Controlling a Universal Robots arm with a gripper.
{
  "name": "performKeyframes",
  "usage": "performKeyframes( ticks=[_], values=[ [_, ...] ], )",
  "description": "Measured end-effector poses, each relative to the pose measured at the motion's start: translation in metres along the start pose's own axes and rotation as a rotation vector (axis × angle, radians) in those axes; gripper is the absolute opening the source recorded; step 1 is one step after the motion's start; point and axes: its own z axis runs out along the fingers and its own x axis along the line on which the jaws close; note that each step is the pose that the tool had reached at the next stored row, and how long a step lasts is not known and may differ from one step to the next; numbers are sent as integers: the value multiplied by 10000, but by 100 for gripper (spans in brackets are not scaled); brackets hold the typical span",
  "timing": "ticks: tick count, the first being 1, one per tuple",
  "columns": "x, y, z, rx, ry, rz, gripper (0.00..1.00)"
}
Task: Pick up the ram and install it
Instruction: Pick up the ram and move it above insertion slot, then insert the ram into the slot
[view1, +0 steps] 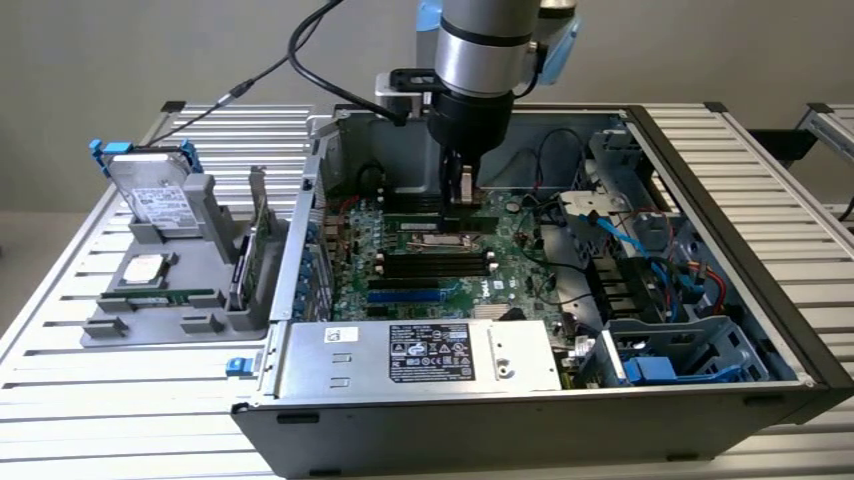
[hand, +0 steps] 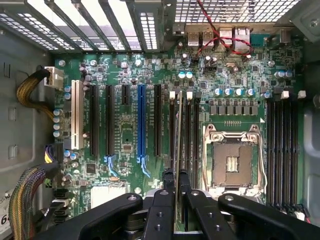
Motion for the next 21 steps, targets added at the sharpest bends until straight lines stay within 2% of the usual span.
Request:
performKeyframes(
  ticks=[16, 21],
  values=[
    [-1, 1, 2, -4, 4, -5, 14],
    [-5, 2, 87, 16, 13, -129, 14]
  ],
)
